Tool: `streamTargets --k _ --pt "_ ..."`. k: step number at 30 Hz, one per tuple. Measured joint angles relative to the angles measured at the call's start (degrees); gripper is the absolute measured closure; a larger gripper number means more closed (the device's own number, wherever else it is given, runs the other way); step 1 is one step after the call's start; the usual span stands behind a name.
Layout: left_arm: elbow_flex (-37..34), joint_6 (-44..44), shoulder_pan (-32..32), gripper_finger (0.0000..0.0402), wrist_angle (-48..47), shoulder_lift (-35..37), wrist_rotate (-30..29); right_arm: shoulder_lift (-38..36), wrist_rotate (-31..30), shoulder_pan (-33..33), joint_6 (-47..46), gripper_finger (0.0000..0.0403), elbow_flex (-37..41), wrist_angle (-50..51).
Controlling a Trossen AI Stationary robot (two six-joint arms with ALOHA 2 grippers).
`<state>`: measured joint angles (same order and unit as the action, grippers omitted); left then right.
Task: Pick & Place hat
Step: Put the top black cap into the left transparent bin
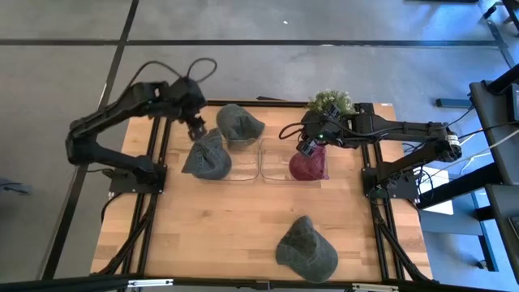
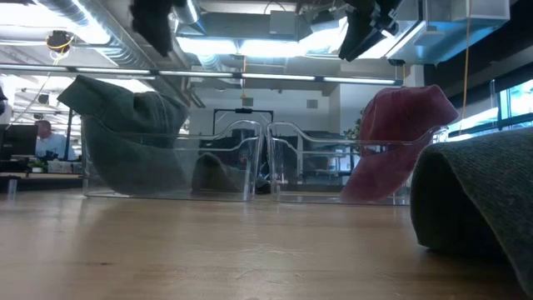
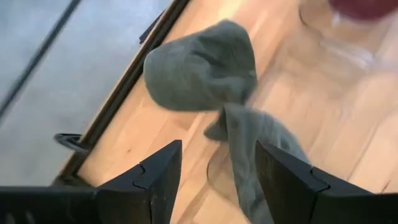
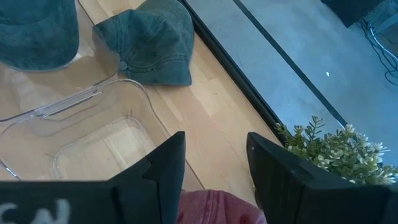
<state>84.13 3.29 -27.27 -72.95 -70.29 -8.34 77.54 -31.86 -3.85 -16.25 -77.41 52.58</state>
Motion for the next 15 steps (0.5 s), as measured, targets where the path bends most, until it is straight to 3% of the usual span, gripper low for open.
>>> streamTargets --k 9,15 --pt "0.17 -5.86 -13.68 0.0204 15.51 -11.58 19.62 0.00 -0.02 -2.10 -3.16 0.0231 0.00 0.00" --pt "0.17 -6.05 -14.49 0.0207 24.52 -22.38 18.49 0.00 -0.04 -3.64 -6.14 0.0231 0.00 -0.02"
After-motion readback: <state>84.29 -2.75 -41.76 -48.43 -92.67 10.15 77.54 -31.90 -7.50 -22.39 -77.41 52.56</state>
